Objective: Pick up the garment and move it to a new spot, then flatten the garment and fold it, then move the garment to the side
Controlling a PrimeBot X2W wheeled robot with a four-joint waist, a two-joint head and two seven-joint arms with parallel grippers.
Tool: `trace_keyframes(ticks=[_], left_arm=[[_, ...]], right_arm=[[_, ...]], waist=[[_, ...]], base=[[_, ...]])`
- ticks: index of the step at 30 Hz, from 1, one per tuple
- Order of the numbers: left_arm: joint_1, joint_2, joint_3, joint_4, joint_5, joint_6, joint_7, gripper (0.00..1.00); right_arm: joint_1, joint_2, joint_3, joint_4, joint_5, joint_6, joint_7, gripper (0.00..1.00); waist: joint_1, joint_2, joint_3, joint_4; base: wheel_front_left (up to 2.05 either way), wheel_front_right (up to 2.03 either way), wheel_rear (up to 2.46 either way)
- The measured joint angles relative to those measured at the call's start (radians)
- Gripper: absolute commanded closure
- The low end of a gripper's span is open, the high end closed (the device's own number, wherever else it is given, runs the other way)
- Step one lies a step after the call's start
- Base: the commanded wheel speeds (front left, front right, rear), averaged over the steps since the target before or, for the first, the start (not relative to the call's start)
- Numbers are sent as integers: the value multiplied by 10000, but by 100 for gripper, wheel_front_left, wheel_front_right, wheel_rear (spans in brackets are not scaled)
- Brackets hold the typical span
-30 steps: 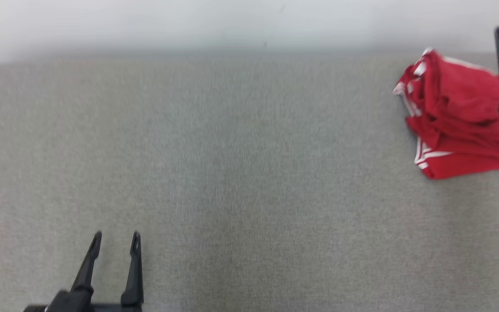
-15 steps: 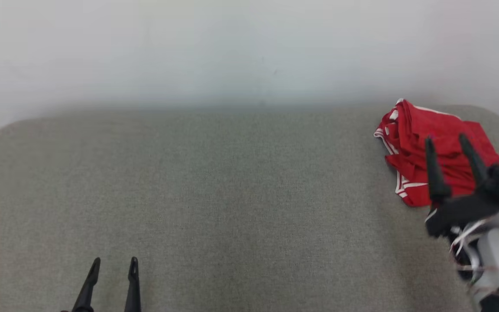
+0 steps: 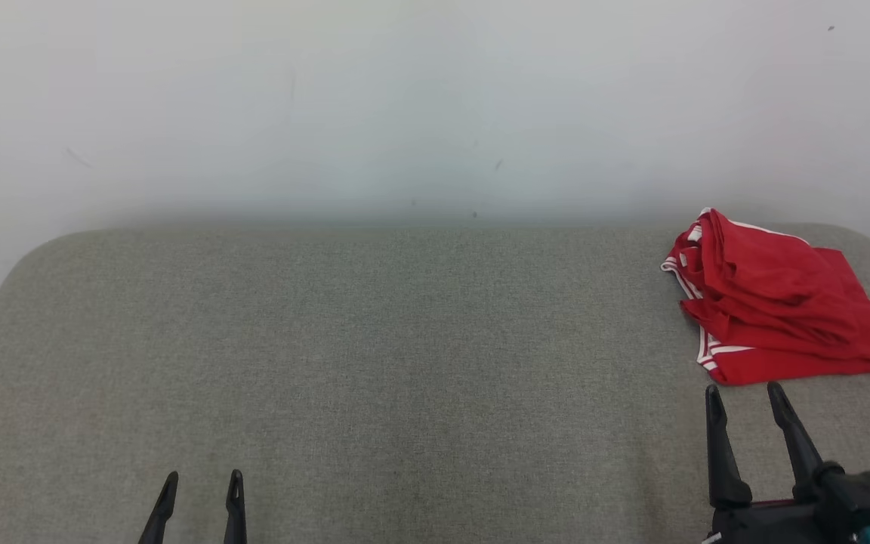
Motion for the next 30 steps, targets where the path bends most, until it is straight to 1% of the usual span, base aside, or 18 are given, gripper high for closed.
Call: trace_keyframes(ticks=[5,9,11,21,30], left_arm=[[64,-2,-8,59,-146,104,0,0],[140,-2,-15,115,-244,207,0,0],[245,0,-65,113,-274,255,0,0],[261,0,-159,142,113,405,0,0],[274,-2,-130,182,295,370,0,0]], right_arm=[[927,293,-31,-562,-121,0,-2,0],[1363,376,-67,-577,-107,0,0,0],[1475,378,-31,-531,115,0,0,0],[1546,389,48,-261,291,0,0,0],[1536,389,73,-236,349,0,0,0]], waist=[[1,1,-89,-64],[1,1,-146,-128],[1,1,-166,-155],[1,1,-211,-140],[1,1,-220,-44]], base=[[0,0,0],[0,0,0],[0,0,0],[0,0,0],[0,0,0]])
